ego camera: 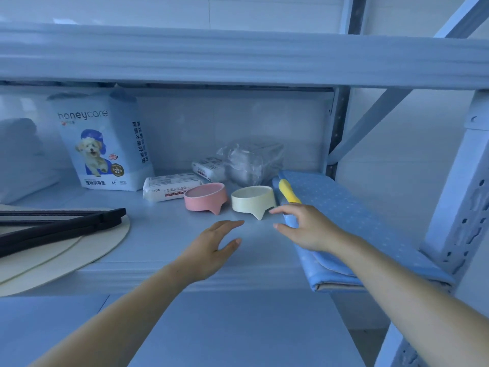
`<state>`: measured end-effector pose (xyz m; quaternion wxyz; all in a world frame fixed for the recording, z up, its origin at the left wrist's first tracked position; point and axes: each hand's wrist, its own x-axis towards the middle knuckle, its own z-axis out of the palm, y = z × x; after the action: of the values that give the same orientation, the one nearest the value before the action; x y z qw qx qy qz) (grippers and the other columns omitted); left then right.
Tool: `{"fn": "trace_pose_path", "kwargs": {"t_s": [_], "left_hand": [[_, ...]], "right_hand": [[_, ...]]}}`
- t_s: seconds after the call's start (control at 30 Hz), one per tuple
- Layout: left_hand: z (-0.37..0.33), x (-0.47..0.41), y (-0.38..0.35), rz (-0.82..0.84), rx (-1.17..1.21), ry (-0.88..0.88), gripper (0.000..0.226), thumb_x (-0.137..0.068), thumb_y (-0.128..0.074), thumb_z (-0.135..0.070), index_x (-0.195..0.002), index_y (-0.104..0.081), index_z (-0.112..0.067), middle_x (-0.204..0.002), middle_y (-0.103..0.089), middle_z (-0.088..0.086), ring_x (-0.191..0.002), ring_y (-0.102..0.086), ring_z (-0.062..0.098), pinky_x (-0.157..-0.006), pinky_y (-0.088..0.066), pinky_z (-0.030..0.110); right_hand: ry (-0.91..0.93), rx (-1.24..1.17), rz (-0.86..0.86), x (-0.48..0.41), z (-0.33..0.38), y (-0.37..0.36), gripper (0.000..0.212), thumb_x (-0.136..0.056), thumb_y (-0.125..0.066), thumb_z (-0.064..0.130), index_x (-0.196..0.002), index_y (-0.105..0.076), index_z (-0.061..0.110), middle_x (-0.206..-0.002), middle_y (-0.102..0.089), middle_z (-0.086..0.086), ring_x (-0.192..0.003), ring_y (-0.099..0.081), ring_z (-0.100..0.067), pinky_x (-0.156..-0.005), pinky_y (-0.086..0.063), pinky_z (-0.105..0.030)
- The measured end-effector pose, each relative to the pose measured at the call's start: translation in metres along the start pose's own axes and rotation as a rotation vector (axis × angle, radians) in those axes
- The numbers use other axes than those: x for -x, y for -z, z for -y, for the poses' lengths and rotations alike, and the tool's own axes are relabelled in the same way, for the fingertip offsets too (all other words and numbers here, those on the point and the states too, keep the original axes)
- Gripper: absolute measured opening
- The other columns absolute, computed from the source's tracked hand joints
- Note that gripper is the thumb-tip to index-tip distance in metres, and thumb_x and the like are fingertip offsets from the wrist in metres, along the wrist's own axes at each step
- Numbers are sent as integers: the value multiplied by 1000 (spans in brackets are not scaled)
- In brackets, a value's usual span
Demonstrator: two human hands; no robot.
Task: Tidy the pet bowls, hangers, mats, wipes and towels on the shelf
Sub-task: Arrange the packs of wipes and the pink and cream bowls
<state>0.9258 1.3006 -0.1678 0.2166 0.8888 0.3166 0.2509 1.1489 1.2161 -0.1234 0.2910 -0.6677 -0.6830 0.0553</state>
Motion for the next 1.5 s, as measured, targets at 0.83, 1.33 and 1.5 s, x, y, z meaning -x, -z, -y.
{"fn": "trace_pose_path", "kwargs": {"t_s": [0.83, 1.33, 1.5], "left_hand": [[186, -111, 93, -521, -57, 146, 45, -90, -53, -16, -134, -46, -20, -138, -45, -2, -127, -39, 21, -95, -37, 29], [204, -113, 95, -471, 49, 467, 66, -88, -56, -25, -145, -23, -21, -154, -7, 6, -140, -17, 27, -107, -27, 33], [201, -114, 96, -443, 185, 572, 70, -89, -56, -26, -146, -16, -19, -155, -6, 8, -138, -27, 27, -102, -37, 34]], "right_hand": [[-24, -69, -117, -239, 87, -126, 27, -89, -58, 24, -116, -62, 24, -123, -60, 12, -117, -52, -5, -86, -32, -13], [-27, 239, 195, -302, 94, -163, 55, -87, -61, 35, -137, -41, 22, -144, -36, 1, -130, -39, -17, -104, -35, -30], [-26, 288, 183, -308, 83, -163, 55, -86, -59, 40, -137, -40, 31, -143, -38, -1, -130, -41, -20, -103, -37, -33]]}}
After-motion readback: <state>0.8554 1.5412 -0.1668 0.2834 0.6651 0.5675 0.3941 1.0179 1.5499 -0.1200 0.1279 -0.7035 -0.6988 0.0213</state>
